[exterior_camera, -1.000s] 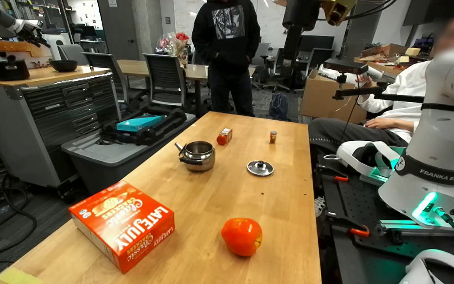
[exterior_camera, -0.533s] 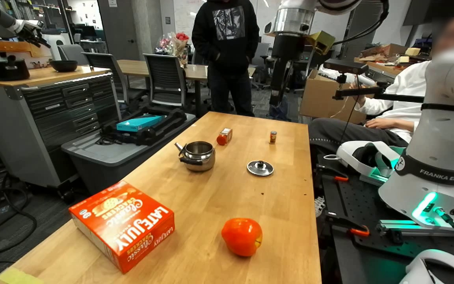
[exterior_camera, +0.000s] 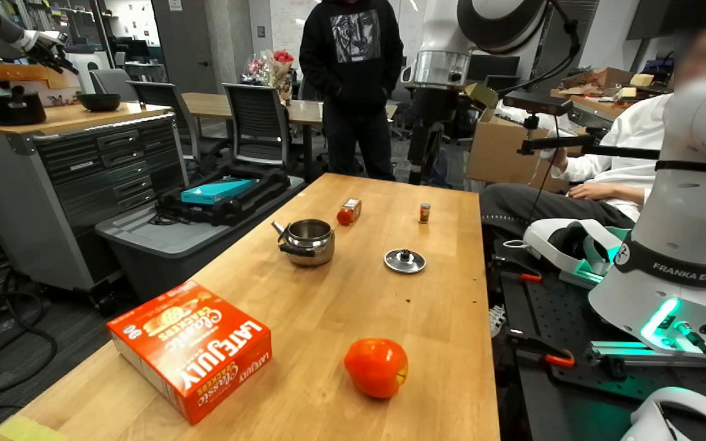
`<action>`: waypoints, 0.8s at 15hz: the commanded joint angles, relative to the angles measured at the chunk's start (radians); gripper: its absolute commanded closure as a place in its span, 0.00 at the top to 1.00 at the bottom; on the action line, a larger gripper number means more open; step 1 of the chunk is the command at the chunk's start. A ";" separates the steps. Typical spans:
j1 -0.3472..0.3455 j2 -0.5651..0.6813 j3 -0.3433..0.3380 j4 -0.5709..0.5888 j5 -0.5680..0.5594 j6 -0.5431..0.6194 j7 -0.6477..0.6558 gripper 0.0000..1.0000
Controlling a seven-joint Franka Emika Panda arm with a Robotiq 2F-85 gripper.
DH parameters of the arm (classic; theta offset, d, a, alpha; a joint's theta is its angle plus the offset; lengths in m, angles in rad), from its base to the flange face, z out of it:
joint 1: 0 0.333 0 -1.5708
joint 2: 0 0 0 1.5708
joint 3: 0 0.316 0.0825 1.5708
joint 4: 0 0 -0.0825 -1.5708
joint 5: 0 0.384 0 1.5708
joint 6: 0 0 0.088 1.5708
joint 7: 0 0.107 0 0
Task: Put the lid on the metal tea pot
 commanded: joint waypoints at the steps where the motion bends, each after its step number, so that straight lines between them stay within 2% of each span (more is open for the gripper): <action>1: -0.024 0.058 -0.015 0.037 0.013 0.018 -0.020 1.00; 12: -0.072 0.194 -0.036 0.084 0.029 0.001 -0.038 1.00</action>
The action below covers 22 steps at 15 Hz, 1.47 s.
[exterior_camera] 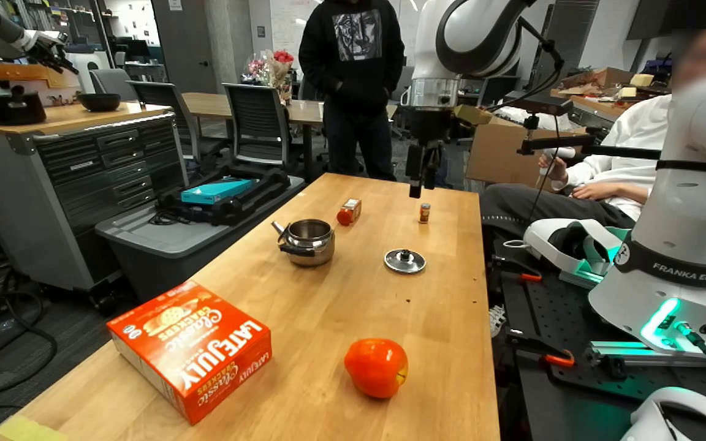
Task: Put the lid on the metal tea pot
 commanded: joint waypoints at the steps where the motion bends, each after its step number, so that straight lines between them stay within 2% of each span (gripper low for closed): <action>1: -0.010 0.061 -0.011 0.043 0.029 -0.008 -0.038 1.00; 13: -0.021 0.166 0.001 0.089 0.066 -0.012 -0.062 1.00; 22: -0.023 0.282 0.014 0.094 0.040 0.109 -0.069 1.00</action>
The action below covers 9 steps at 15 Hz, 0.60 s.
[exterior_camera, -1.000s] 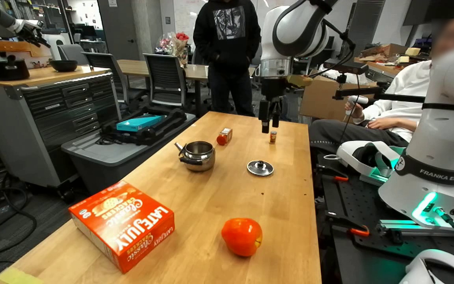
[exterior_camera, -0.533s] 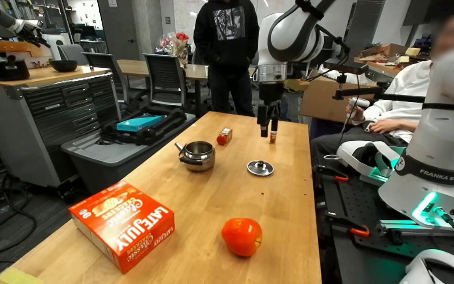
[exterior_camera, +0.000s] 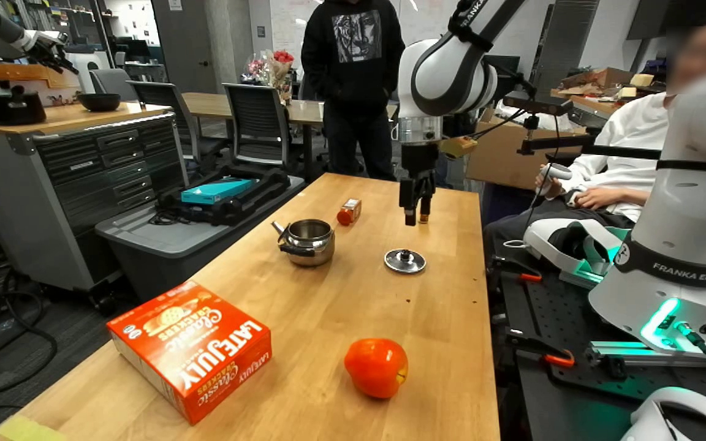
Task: Put the lid on the metal tea pot
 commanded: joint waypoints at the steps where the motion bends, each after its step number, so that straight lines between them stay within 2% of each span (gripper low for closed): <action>1: -0.014 0.070 0.016 0.028 -0.006 0.059 -0.020 1.00; 9: 0.002 0.162 0.066 0.043 -0.020 0.125 0.005 1.00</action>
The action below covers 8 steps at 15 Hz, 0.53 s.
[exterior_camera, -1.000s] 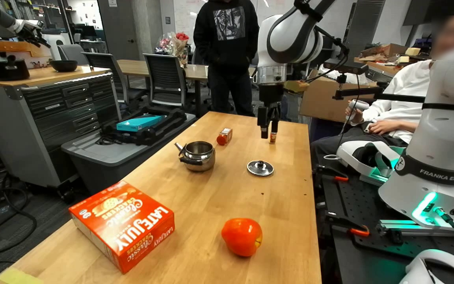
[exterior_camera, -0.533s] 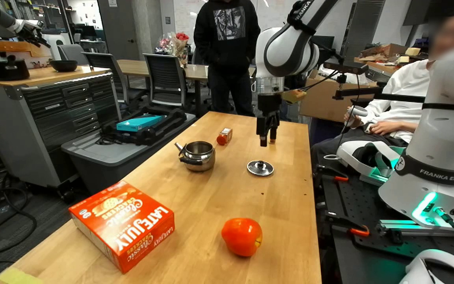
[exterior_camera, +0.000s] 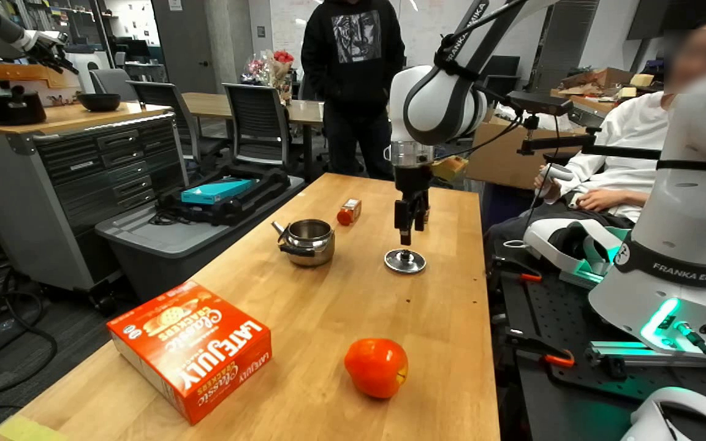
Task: Put the lid on the metal tea pot
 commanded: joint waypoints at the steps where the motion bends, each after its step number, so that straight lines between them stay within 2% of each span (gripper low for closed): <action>1: 0.004 0.044 0.034 0.025 -0.013 0.027 0.011 1.00; 8: 0.008 0.075 0.052 0.040 -0.038 0.052 0.020 1.00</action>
